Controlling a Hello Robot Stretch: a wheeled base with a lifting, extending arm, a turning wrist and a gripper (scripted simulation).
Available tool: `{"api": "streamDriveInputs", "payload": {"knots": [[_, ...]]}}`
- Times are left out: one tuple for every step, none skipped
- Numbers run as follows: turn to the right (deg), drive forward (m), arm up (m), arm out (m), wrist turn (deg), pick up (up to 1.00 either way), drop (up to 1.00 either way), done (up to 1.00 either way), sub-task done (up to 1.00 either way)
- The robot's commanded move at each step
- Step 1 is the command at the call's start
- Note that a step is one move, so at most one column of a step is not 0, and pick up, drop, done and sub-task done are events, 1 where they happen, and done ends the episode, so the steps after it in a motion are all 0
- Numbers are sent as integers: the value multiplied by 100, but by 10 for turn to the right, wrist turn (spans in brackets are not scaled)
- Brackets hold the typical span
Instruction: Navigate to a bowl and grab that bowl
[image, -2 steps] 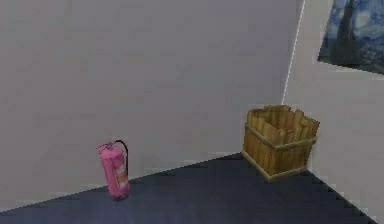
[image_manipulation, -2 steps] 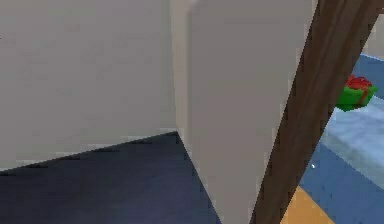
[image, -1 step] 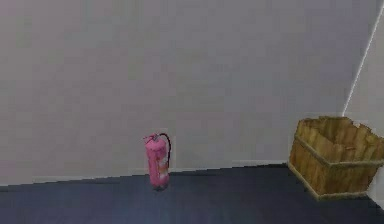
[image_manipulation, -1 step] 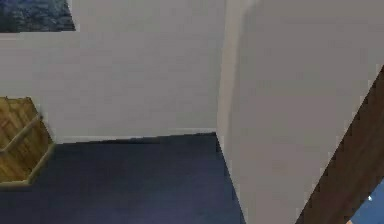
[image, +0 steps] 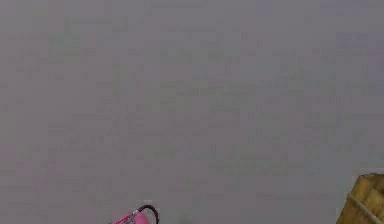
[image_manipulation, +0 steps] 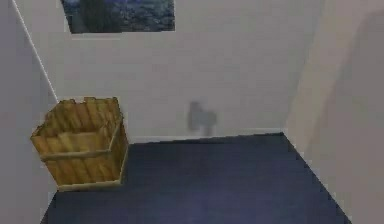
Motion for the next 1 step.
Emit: {"api": "streamDriveInputs", "payload": {"knots": [[-450,0,0,0,0,0,0,0,0]]}}
